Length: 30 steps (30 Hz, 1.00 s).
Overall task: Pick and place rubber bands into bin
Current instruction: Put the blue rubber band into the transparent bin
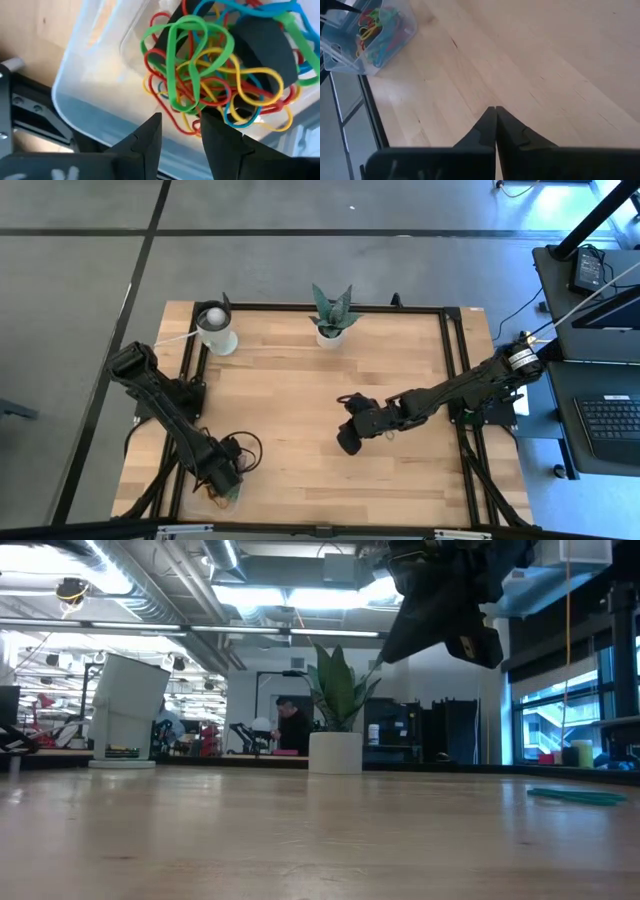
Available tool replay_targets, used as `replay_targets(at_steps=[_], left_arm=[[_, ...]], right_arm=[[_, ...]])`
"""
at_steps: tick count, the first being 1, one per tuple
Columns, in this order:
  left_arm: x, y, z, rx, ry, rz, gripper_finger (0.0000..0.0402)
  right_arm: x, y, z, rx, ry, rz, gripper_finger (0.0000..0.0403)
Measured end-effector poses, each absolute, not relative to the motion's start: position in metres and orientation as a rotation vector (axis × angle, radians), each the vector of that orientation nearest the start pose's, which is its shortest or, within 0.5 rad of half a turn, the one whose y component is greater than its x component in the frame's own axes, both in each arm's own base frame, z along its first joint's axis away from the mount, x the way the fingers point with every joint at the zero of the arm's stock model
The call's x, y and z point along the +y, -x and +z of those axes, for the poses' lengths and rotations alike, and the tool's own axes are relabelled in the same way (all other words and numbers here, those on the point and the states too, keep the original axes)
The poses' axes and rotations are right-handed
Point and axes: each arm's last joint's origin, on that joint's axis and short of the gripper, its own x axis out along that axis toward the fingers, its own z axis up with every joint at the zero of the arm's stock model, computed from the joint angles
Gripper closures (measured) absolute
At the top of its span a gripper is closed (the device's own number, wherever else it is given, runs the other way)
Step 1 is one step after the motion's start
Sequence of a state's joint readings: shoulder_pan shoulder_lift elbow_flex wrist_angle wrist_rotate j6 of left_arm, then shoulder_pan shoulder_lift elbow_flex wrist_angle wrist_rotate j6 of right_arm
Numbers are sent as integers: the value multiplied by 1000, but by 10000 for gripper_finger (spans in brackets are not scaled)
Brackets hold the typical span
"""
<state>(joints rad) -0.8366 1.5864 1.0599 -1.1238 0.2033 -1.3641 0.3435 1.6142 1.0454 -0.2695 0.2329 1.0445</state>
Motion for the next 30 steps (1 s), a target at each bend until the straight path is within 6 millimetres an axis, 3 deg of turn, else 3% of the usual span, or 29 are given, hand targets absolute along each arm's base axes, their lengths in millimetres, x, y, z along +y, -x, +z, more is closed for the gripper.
replay_targets(at_steps=[8,19,23,30], left_arm=[[-195,-169,213,1769,418,436,279],[-182,-191,258,1656,520,518,303],[-169,-205,277,1553,550,576,315],[-145,-232,300,1342,612,640,336]], right_arm=[[103,-305,211,901,-707,-342,400],[100,-256,224,1210,-523,-359,400],[98,-233,213,1372,-365,-437,388],[94,-207,176,1500,-208,-431,323]])
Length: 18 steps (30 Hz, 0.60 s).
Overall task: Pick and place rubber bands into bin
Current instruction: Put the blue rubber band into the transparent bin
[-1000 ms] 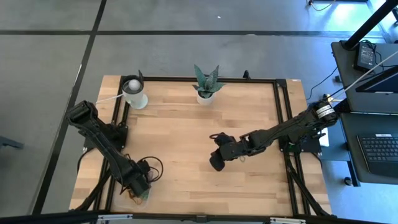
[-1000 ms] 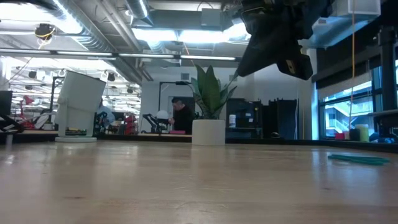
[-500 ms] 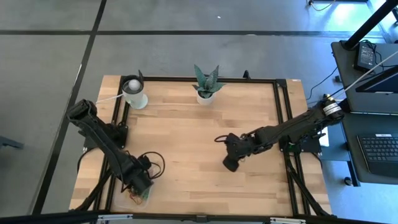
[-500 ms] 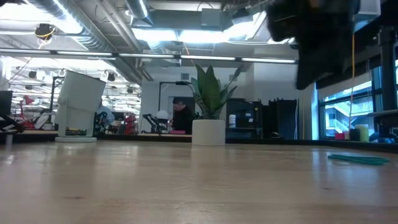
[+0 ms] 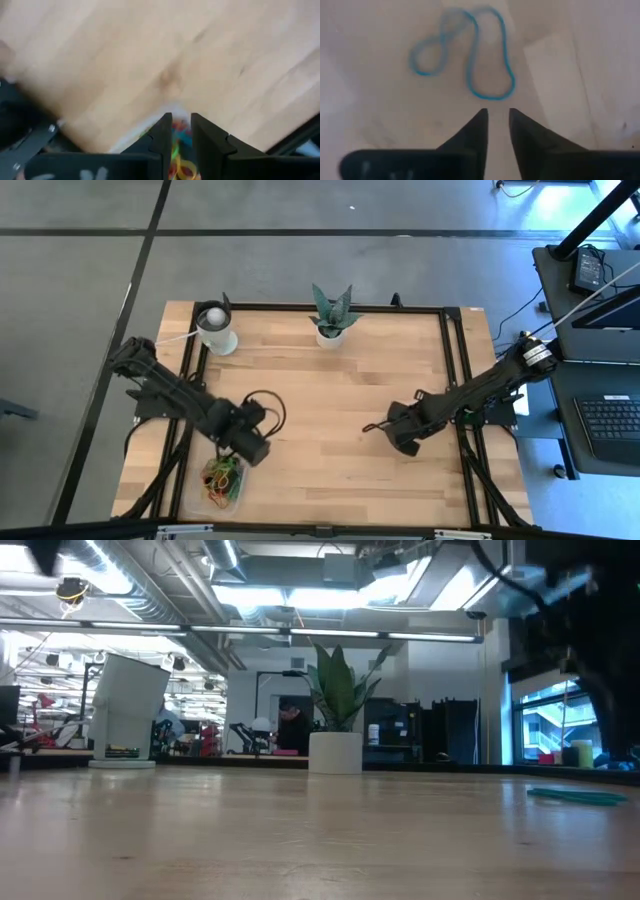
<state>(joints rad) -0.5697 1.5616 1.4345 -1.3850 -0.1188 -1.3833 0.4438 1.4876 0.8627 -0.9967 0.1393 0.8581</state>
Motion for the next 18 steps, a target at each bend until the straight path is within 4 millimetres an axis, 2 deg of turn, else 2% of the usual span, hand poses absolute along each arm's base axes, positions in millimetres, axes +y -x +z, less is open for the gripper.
replay_targets(at_steps=[8,12,15,18], left_arm=[[-121,-263,309,1127,651,622,354],[-110,-277,311,1055,677,580,361],[-102,-285,313,1019,683,560,365],[-96,-290,314,997,675,547,369]], right_arm=[[83,-184,135,1506,-207,-437,239],[79,-176,130,1452,-268,-429,216],[77,-173,134,1402,-294,-424,211],[78,-176,140,1274,-337,-386,210]])
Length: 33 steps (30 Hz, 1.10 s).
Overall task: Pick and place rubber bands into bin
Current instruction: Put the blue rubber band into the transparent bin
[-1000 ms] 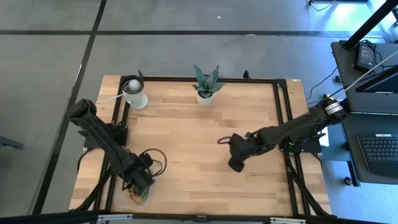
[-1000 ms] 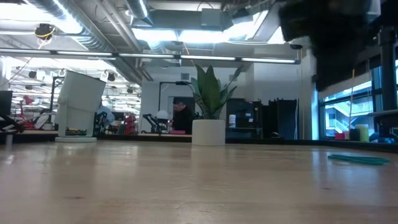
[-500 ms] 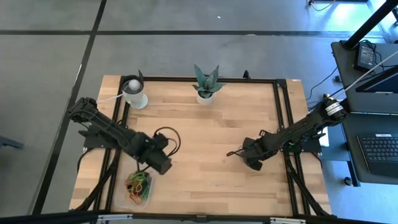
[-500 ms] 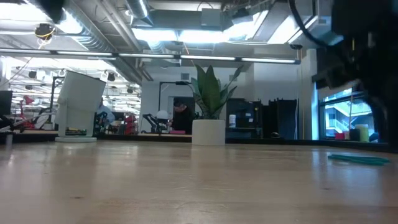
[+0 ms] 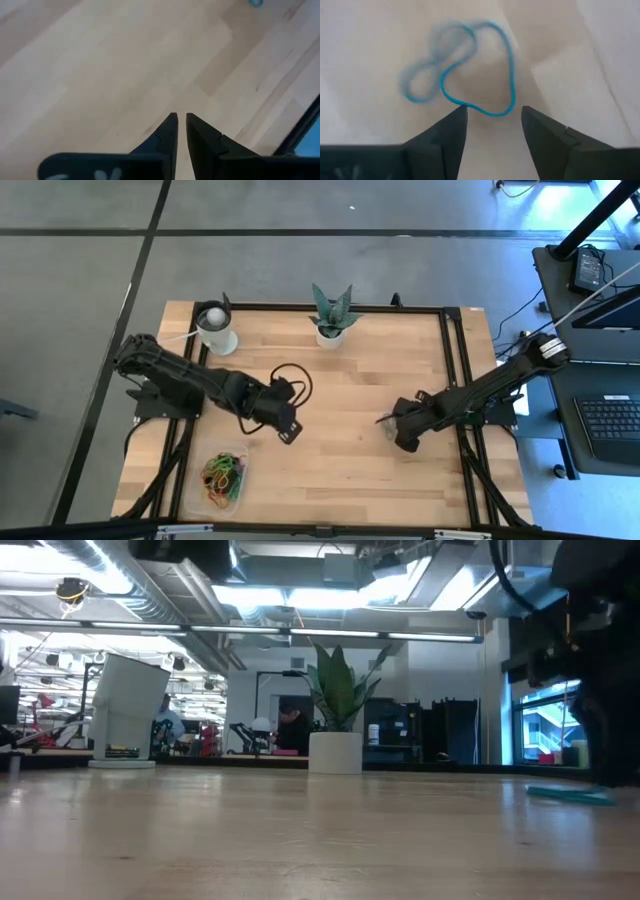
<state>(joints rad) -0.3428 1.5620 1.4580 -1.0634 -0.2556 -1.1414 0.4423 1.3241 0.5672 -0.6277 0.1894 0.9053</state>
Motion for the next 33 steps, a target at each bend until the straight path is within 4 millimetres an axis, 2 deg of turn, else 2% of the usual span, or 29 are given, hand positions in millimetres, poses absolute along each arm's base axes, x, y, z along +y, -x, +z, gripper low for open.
replay_targets(at_steps=[6,10,18,23,29,33], left_arm=[[-79,-296,314,951,648,589,371],[-70,-299,315,943,658,613,371],[-57,-306,317,898,640,599,371],[-53,-310,319,851,598,596,371],[-47,-312,321,797,468,645,371],[-38,-313,321,778,454,688,371]], right_arm=[[79,-181,139,1083,-415,-255,210],[77,-178,135,1095,-423,-272,210],[75,-180,136,1047,-265,-271,215],[73,-180,136,1035,-205,-272,270],[68,-183,136,1038,-176,-269,382],[65,-186,138,1029,-161,-256,391]])
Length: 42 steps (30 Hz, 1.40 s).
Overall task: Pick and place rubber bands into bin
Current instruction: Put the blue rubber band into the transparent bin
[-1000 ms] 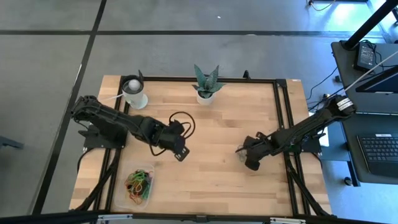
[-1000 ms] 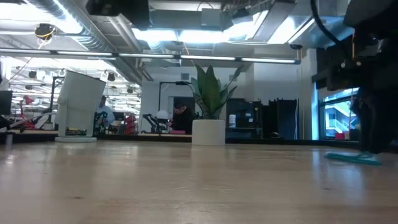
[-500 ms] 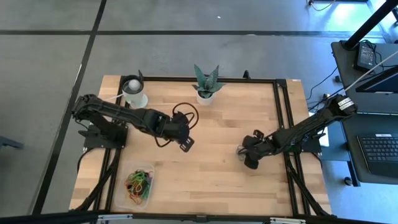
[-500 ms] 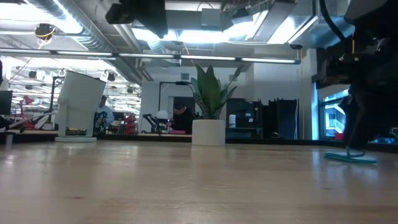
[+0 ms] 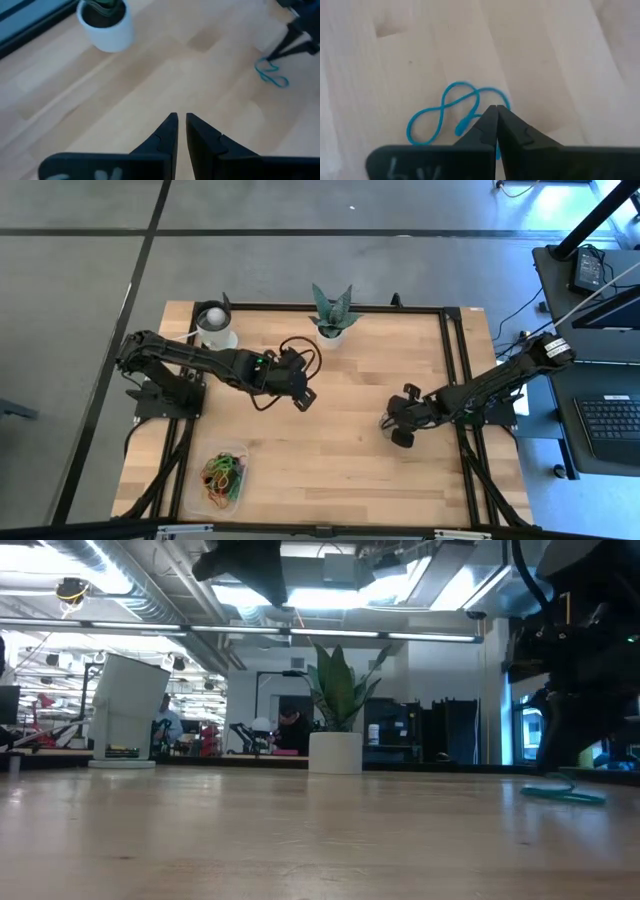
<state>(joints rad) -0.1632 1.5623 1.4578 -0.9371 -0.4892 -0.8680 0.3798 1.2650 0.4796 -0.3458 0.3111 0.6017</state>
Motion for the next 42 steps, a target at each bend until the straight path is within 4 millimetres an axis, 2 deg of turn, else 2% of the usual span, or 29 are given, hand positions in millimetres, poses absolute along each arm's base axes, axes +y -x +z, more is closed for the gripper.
replay_targets(at_steps=[9,12,16,21,31,36,42], left_arm=[[-23,-314,321,760,463,744,370],[-22,-314,321,761,467,744,370],[-23,-314,321,762,467,740,370],[-25,-314,321,764,466,732,370],[-25,-314,321,764,466,733,370],[-25,-314,321,764,465,733,370],[-25,-314,321,762,464,736,370]], right_arm=[[59,-198,169,982,-127,-202,399],[57,-196,178,982,-130,-209,400],[55,-190,181,1001,-192,-256,387],[55,-190,175,1010,-215,-269,358],[56,-182,145,978,-297,-157,291],[54,-175,132,970,-216,-103,285],[52,-170,122,955,-166,-57,300]])
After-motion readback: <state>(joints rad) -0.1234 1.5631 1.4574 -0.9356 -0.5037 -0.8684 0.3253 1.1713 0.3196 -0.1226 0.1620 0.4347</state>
